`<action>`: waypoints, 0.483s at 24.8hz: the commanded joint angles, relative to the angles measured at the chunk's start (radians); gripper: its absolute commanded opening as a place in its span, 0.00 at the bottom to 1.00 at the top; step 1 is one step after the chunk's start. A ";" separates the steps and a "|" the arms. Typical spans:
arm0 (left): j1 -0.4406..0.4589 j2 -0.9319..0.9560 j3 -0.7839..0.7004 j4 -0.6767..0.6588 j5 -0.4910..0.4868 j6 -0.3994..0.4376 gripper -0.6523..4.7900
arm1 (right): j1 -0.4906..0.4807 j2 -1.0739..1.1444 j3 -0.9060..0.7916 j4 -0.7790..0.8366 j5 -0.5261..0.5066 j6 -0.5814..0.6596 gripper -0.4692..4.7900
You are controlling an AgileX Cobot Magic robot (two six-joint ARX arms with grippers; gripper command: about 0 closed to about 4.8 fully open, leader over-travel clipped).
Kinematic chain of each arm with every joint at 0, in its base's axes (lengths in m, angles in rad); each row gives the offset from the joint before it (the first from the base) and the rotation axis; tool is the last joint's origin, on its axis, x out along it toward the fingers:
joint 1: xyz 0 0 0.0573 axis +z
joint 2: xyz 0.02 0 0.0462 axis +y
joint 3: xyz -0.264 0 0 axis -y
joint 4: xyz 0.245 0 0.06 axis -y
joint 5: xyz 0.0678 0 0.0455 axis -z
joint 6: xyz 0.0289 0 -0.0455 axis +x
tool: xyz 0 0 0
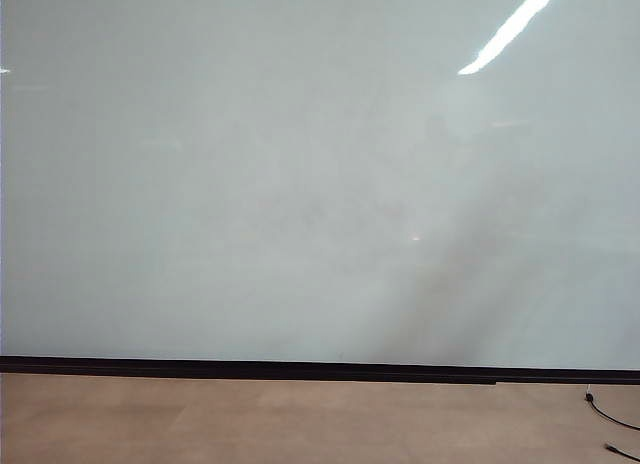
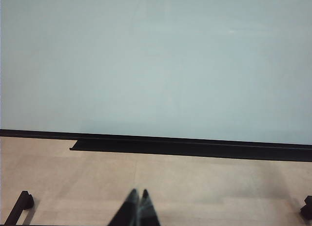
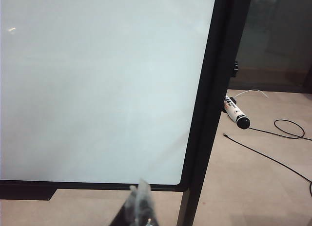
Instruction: Pick up the pen on the shelf to the right of the whiteboard and write the letter A.
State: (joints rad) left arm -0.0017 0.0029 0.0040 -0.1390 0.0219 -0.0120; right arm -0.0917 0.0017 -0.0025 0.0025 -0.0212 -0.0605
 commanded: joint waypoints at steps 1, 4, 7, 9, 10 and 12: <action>-0.001 0.000 0.003 0.005 0.001 0.004 0.11 | 0.000 0.000 0.005 0.017 0.000 0.005 0.07; -0.001 0.000 0.003 0.005 0.001 0.004 0.11 | 0.000 0.000 0.005 0.017 0.000 0.005 0.07; -0.001 0.000 0.003 0.005 0.001 0.004 0.11 | 0.000 0.000 0.005 0.017 0.000 0.005 0.07; -0.001 0.000 0.003 0.005 0.001 0.004 0.11 | 0.000 0.000 0.005 0.017 0.000 0.005 0.07; -0.001 0.000 0.003 0.005 0.001 0.004 0.11 | 0.000 0.000 0.005 0.017 0.000 0.005 0.07; -0.001 0.000 0.003 0.005 0.001 0.004 0.11 | 0.000 0.000 0.005 0.022 0.000 0.004 0.07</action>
State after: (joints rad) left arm -0.0017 0.0029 0.0040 -0.1390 0.0219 -0.0120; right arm -0.0917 0.0017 -0.0025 0.0025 -0.0212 -0.0605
